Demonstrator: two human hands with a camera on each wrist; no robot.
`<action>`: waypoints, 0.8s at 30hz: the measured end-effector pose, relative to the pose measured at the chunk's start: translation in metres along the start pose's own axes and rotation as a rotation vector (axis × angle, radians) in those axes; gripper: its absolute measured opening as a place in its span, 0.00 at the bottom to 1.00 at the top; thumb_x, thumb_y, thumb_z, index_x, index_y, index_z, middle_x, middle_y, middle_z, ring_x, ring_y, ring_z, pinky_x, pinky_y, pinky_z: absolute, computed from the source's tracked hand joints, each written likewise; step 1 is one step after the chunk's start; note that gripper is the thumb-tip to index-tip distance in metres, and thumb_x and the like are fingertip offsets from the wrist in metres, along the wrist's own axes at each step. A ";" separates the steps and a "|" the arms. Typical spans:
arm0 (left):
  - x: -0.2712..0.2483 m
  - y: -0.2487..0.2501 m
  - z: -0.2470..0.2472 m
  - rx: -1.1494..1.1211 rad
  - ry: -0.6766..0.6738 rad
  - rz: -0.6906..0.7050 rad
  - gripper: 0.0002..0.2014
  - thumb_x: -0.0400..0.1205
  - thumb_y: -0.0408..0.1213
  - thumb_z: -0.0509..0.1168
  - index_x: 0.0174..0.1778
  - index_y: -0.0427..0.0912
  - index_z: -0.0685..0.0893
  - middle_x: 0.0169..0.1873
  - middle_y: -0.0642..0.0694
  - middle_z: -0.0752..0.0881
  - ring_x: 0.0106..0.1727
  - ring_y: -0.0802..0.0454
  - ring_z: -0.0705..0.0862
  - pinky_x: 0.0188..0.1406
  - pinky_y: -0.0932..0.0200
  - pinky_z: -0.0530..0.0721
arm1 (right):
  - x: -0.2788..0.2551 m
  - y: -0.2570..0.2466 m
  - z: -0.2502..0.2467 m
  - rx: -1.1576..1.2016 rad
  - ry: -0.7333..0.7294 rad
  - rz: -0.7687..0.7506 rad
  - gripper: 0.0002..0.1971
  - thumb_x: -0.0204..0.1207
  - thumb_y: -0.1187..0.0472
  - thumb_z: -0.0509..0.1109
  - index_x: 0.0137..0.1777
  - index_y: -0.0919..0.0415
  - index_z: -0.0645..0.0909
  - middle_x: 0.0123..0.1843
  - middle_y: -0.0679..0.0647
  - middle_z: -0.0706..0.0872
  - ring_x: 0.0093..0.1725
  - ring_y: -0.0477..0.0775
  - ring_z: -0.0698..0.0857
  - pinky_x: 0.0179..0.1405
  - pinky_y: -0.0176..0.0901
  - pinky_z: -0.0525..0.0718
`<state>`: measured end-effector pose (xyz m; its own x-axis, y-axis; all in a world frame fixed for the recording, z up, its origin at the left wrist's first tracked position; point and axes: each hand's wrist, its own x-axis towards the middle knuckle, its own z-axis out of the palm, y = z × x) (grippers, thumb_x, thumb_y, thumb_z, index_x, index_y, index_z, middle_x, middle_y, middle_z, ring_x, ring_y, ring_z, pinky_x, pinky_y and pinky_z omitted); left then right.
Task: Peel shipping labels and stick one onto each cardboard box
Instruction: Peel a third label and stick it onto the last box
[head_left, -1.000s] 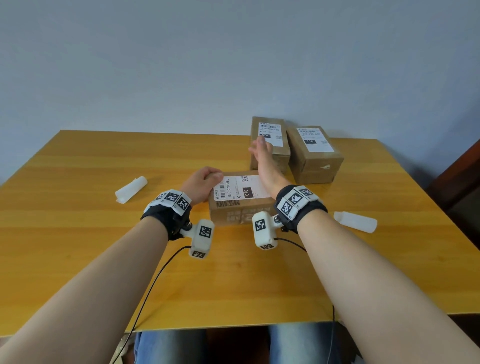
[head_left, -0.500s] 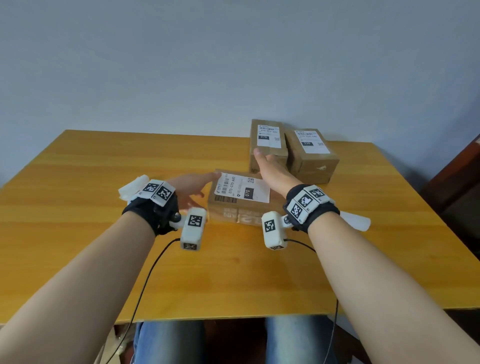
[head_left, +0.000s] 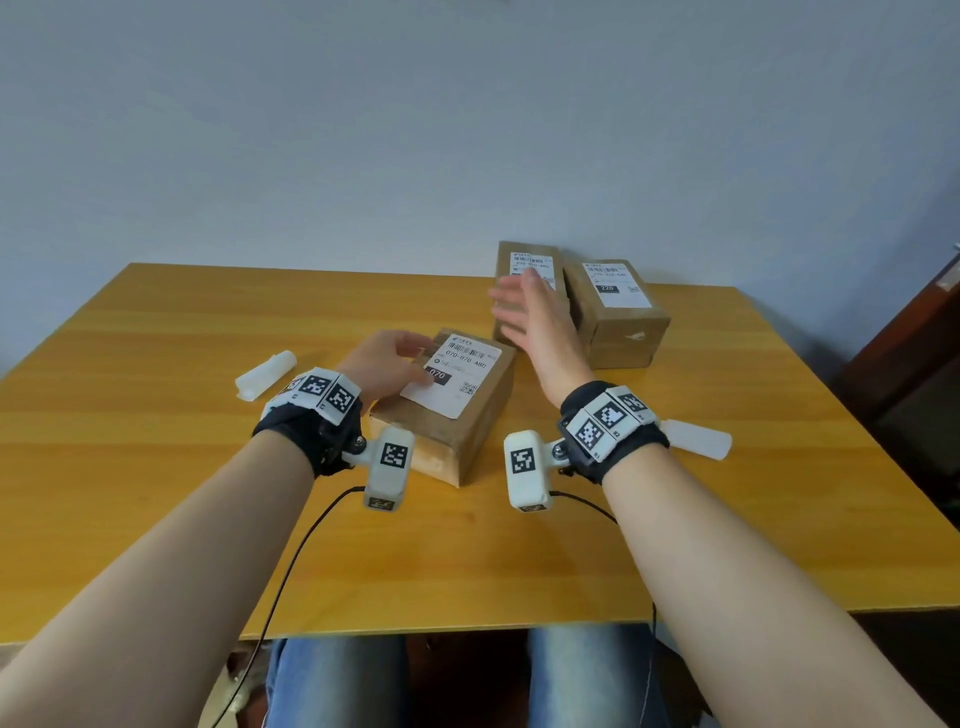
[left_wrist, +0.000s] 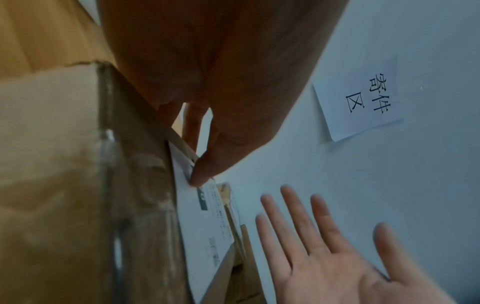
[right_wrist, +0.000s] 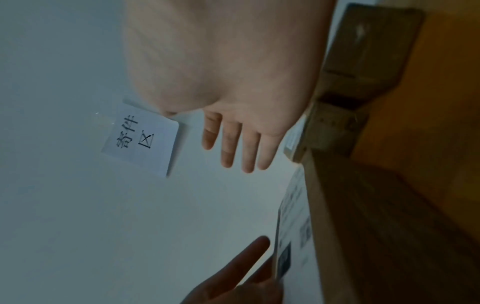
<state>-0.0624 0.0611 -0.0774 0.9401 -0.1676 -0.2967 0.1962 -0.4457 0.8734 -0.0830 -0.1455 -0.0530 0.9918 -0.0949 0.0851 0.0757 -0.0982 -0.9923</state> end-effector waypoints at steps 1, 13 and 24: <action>0.000 -0.003 -0.002 0.020 -0.002 0.005 0.28 0.79 0.25 0.74 0.75 0.47 0.81 0.72 0.48 0.84 0.65 0.43 0.87 0.68 0.38 0.86 | -0.002 0.002 0.006 0.108 -0.055 0.006 0.29 0.91 0.38 0.48 0.75 0.59 0.77 0.72 0.55 0.86 0.71 0.55 0.86 0.77 0.58 0.80; -0.001 -0.021 -0.002 -0.086 -0.078 -0.038 0.26 0.79 0.34 0.78 0.75 0.44 0.84 0.57 0.46 0.93 0.56 0.44 0.92 0.57 0.47 0.91 | 0.005 0.012 0.066 0.213 -0.389 0.058 0.37 0.90 0.37 0.36 0.87 0.60 0.64 0.89 0.58 0.68 0.89 0.56 0.63 0.91 0.56 0.56; -0.001 -0.032 -0.007 -0.067 -0.079 -0.063 0.12 0.77 0.46 0.81 0.52 0.63 0.89 0.50 0.55 0.95 0.54 0.47 0.94 0.61 0.41 0.91 | 0.003 0.033 0.062 -0.231 -0.575 -0.101 0.44 0.81 0.23 0.40 0.87 0.51 0.66 0.88 0.48 0.68 0.87 0.43 0.63 0.89 0.51 0.54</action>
<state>-0.0680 0.0813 -0.1020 0.9008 -0.2112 -0.3793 0.2750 -0.3983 0.8750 -0.0716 -0.0880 -0.0913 0.8822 0.4681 0.0512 0.2115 -0.2969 -0.9312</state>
